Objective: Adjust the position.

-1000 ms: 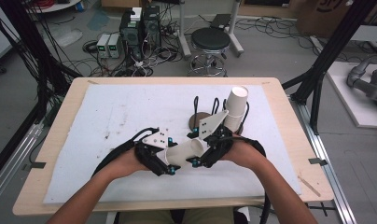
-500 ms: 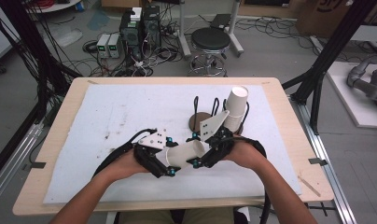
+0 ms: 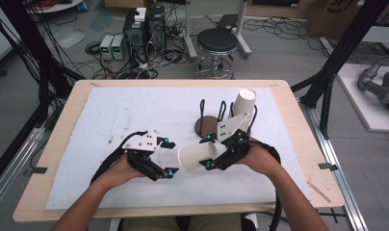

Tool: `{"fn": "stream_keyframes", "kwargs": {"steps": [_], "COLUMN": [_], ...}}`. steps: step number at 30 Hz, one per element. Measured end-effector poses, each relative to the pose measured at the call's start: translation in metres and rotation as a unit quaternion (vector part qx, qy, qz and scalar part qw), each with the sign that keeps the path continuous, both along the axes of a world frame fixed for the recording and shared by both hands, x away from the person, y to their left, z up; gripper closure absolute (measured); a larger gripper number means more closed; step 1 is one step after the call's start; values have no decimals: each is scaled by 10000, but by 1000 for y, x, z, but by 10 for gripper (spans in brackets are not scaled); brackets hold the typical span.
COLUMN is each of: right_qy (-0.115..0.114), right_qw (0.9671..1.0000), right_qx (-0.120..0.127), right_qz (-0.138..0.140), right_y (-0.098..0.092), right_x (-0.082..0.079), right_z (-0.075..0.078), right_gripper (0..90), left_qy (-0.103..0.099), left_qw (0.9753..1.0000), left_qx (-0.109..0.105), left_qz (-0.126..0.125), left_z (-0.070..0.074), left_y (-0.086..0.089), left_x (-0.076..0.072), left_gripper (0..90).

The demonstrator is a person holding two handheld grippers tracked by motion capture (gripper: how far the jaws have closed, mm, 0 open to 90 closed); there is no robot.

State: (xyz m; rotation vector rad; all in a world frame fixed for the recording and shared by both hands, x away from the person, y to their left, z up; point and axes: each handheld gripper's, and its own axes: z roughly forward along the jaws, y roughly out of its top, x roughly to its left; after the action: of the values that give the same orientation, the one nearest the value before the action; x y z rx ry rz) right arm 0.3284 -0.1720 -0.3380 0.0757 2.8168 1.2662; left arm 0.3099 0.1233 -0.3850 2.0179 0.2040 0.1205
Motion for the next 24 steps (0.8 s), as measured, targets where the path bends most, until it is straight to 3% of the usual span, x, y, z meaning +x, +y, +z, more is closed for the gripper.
{"fn": "stream_keyframes", "kwargs": {"steps": [8,17,24], "right_qy": [-15,54,157], "right_qw": [9995,9966,9926], "right_qx": [230,730,1090], "right_qz": [-220,-365,-512], "right_y": [-12,-22,-29], "right_x": [-1,-3,-6], "right_z": [-6,-18,-28], "right_gripper": [334,334,334], "left_qy": [26,54,26], "left_qw": [9981,9911,9896], "left_qx": [-573,-1294,-1413], "left_qz": [211,319,263], "left_z": [-4,-5,-8], "left_y": [10,15,11], "left_x": [0,0,-3], "left_gripper": [171,165,151]}}
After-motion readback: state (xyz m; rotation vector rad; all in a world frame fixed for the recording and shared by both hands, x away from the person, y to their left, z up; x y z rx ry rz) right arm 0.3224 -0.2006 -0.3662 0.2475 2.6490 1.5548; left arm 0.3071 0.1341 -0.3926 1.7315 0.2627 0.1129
